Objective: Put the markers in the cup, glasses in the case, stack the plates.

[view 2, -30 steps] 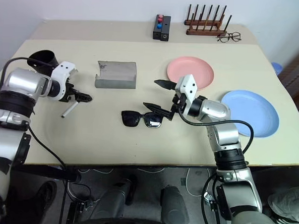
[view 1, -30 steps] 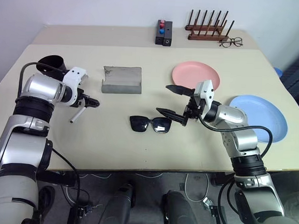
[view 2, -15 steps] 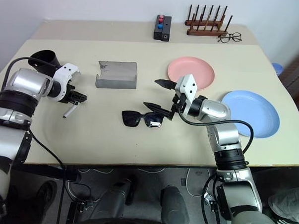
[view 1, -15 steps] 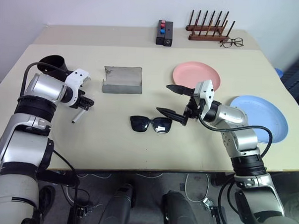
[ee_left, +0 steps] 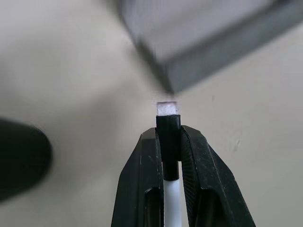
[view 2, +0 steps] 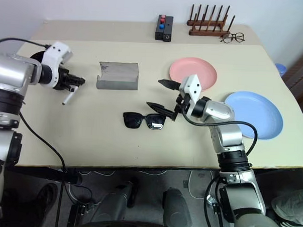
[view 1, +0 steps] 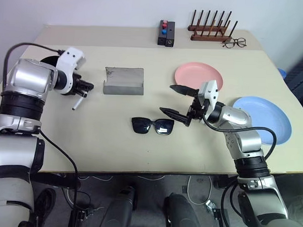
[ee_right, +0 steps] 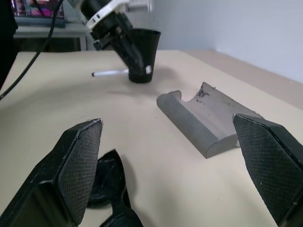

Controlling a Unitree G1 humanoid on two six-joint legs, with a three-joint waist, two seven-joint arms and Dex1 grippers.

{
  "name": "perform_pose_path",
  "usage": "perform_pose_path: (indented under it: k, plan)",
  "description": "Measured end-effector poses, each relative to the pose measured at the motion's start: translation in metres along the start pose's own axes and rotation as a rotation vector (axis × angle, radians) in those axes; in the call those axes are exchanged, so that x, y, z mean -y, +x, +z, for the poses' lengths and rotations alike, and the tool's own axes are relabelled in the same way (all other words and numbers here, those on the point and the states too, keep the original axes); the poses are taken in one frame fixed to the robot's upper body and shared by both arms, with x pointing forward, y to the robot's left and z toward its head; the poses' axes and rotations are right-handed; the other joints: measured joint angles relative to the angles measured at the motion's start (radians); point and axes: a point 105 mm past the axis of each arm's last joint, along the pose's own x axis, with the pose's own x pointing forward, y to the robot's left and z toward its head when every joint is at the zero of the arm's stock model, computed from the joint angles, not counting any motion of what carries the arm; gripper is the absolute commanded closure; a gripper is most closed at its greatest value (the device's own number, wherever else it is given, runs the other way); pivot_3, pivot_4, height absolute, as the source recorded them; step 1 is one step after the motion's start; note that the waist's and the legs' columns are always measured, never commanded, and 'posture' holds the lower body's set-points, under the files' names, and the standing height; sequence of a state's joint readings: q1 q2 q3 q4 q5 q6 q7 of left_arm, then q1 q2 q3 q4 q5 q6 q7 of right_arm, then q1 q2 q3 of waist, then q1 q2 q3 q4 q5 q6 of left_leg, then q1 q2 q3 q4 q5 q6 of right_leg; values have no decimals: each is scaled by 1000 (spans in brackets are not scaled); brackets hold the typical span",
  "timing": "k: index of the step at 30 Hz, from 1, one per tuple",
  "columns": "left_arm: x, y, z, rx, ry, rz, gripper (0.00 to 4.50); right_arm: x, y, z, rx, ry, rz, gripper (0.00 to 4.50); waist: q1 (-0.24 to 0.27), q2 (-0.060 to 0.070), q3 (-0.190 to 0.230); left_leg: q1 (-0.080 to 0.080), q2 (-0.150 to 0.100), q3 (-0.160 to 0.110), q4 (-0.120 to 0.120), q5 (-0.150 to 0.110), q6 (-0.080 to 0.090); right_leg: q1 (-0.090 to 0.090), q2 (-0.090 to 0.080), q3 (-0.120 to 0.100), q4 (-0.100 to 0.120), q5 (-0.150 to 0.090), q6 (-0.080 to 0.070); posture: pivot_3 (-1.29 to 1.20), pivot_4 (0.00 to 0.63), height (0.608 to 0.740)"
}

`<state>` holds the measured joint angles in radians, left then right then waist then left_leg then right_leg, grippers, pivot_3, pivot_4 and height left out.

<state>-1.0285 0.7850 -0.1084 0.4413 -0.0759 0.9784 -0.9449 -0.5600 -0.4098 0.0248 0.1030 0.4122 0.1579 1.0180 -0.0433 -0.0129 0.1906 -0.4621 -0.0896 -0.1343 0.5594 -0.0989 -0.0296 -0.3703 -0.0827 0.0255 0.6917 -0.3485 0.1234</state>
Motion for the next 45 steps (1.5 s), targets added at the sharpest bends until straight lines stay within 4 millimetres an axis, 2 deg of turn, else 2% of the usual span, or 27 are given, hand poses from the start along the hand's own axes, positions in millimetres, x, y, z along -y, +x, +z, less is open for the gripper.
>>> perform_pose_path:
  k: [3, 6, 9, 13, 16, 21, 26, 40, 45]
  plan:
    - [-1, -7, 16, 144, 48, 2, 4465, 0, -1, 6, 32, 36, 9, 0, 0, 0, 0, 0, 0, 0, 0, 0, 0, 0, 0, 0, 0, 0, 0, 0, 150, 740]
    - [-10, -15, 38, 294, 118, 85, 4465, 2, -2, 11, 61, 62, 10, 0, 1, 0, 0, 0, 0, 0, 0, 0, 0, 0, 0, 0, 0, 0, 0, 0, 150, 740]
    - [-19, -24, 58, 448, 71, 132, 4465, 4, -1, 19, 98, 84, 11, 0, 2, 0, 0, 0, 0, 0, 1, 0, 0, 0, 0, 0, 0, 0, 0, 0, 150, 740]
    - [-41, -48, 86, 655, 7, 192, 4465, 3, 0, 19, 99, 80, 16, 0, 0, 0, 0, 0, 0, 0, 0, 0, 0, 0, 0, 0, 0, 0, 0, 0, 150, 740]
    - [-58, -63, 92, 756, 3, 251, 4465, 3, 1, 20, 100, 78, 16, 0, -3, 0, 0, 0, 0, 0, 0, 0, 0, 0, 0, 0, 0, 0, 0, 0, 150, 740]
    - [-92, -80, 73, 870, -50, 394, 4465, 3, 0, 19, 95, 74, 11, 0, -2, 0, 0, 0, 0, 0, 0, 0, 0, -1, 0, 0, 0, 0, 0, 0, 150, 740]
    - [-111, -95, 56, 978, -105, 491, 4465, 2, 1, 19, 91, 69, 10, 0, 3, -1, 0, 0, -1, 0, 1, 0, 0, 0, 0, -1, 0, 0, 0, 0, 150, 740]
    - [-105, -51, 1, 934, -203, 496, 4465, -2, -1, 17, 66, 53, 10, 0, -2, -1, 0, 0, -1, 0, 1, 0, 0, -1, 0, -1, 2, 0, 0, 0, 150, 740]
    - [-106, -49, -5, 929, -196, 520, 4465, -3, 0, 18, 64, 45, 12, 0, -2, -1, 0, 0, -1, 0, 1, 0, 0, -1, 0, -1, 2, 0, 0, 0, 150, 740]
